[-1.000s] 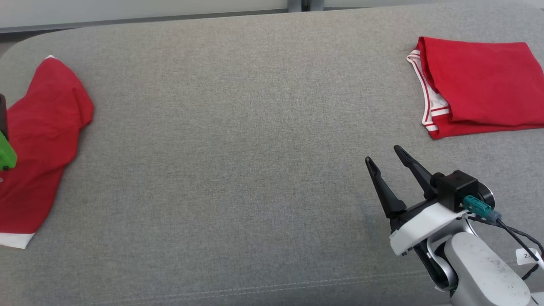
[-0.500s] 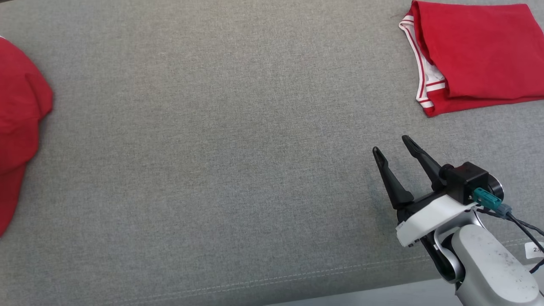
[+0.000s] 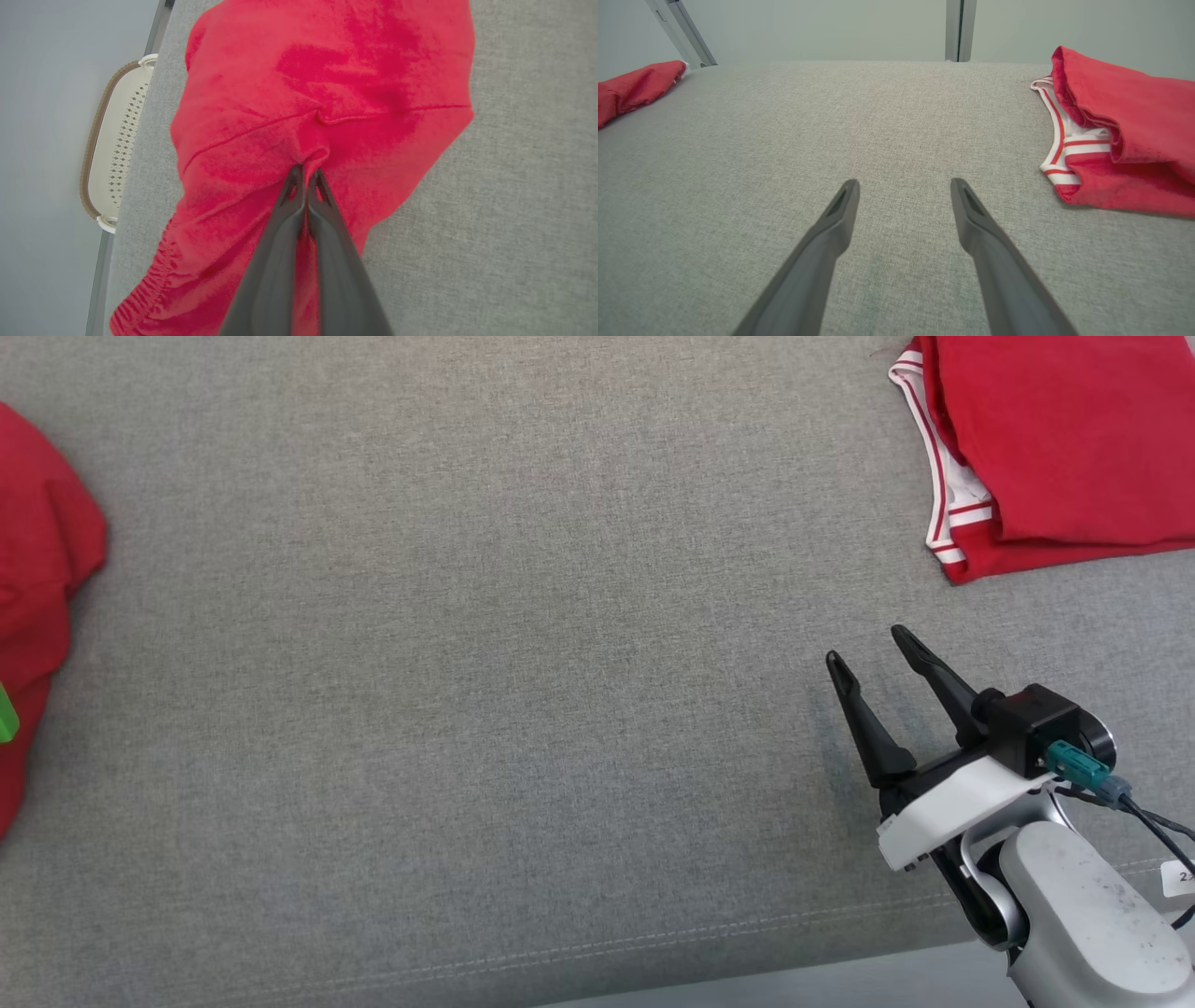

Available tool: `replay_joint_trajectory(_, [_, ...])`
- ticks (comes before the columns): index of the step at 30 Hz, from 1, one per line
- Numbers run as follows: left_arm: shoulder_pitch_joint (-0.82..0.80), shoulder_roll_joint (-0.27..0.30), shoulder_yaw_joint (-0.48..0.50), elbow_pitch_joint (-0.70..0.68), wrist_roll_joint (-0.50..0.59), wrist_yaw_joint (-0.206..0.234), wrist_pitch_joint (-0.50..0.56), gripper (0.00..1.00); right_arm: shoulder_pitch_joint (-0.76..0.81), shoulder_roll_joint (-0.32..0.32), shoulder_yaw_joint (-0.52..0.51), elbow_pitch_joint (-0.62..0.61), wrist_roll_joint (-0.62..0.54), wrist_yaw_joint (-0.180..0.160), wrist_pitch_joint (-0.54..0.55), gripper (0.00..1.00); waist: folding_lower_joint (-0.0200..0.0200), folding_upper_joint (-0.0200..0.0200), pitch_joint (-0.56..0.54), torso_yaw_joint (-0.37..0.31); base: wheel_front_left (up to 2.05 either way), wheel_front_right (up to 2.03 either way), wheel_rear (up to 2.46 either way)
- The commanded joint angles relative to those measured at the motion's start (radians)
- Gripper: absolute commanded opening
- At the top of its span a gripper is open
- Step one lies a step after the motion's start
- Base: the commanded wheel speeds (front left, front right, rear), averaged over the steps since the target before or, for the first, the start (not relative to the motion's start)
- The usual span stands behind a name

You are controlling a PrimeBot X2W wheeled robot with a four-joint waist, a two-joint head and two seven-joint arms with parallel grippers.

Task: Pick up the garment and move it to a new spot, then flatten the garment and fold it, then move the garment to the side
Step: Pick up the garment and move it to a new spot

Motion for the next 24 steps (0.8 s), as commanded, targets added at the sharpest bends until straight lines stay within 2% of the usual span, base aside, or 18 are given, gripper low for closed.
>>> replay_joint_trajectory(1, [-0.020, 0.006, -0.008, -0.011, -0.002, -0.002, -0.022, 0.00, -0.010, -0.004, 0.001, 0.003, -0.006, 0.000, -0.003, 1.00, -0.0001, 0.0000, -0.001, 0.003, 0.00, 0.00, 0.00])
replay_joint_trajectory(11, [-0.058, 0.022, -0.102, -0.151, -0.039, -0.002, -0.174, 0.00, -0.011, 0.018, 0.012, 0.017, 0.001, 0.000, -0.003, 1.00, -0.0001, 0.0000, -0.049, 0.022, 0.00, 0.00, 0.00])
replay_joint_trajectory(24, [-0.138, 0.053, -0.307, -0.407, -0.064, -0.002, -0.248, 0.00, -0.005, 0.074, 0.018, 0.040, 0.021, 0.000, -0.003, 1.00, -0.0001, 0.0000, -0.134, -0.032, 0.00, 0.00, 0.00])
